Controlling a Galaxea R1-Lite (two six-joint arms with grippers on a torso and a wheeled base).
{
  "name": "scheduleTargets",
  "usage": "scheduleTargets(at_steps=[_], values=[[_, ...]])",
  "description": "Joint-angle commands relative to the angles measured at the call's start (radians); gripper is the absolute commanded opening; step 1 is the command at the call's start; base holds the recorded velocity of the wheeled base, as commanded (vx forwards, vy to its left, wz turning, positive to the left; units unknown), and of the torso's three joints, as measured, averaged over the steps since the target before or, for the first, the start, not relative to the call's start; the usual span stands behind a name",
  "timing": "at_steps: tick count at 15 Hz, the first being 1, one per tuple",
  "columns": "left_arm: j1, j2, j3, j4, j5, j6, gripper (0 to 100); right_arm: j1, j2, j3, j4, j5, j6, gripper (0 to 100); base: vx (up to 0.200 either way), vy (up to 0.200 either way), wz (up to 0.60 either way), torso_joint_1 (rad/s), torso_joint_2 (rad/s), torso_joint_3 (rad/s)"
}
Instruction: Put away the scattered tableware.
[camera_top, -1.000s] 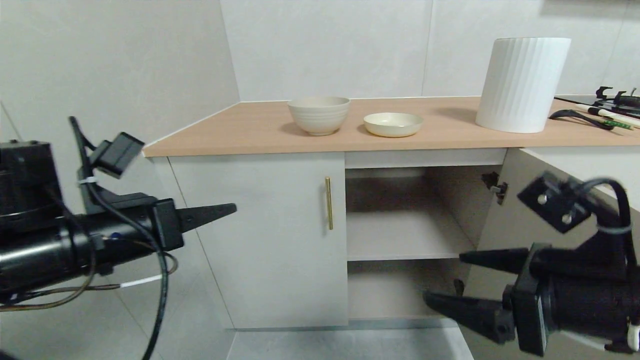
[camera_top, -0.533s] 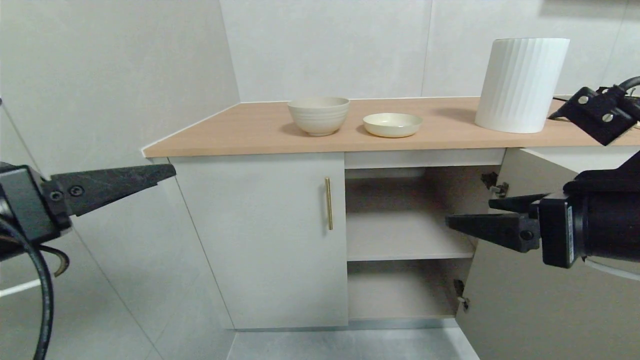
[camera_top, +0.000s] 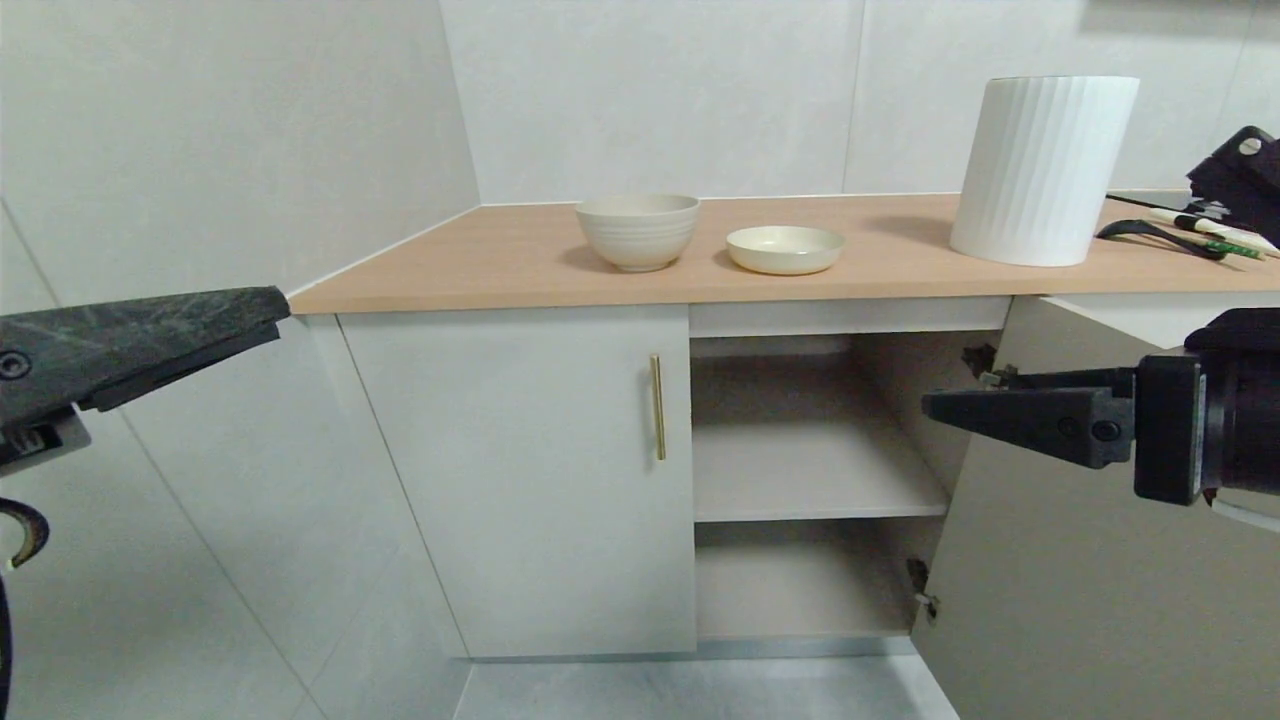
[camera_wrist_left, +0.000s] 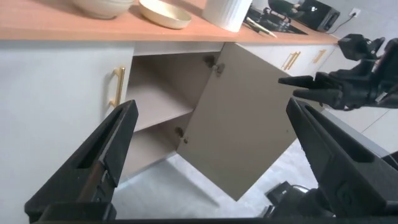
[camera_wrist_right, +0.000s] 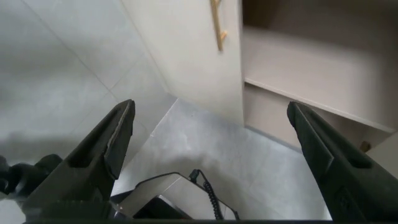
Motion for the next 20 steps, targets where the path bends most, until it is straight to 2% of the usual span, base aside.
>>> scheduleTargets(at_steps=[1, 12, 20], values=[[-0.001, -0.003, 0.0, 0.0, 0.0, -0.001, 100, -0.002, -0.012, 0.003, 0.006, -0.005, 0.0, 100, 0.2, 0.0, 0.0, 0.002, 0.0, 0.002], [-0.003, 0.013, 0.002, 0.003, -0.008, -0.002, 100, -0.03, -0.032, 0.038, -0.015, 0.002, -0.002, 100, 0.2, 0.0, 0.0, 0.001, 0.0, 0.004], [-0.003, 0.019, 0.002, 0.002, -0.008, -0.004, 100, -0.03, -0.04, 0.046, -0.021, 0.007, -0.003, 100, 0.0, 0.0, 0.0, 0.0, 0.0, 0.0]])
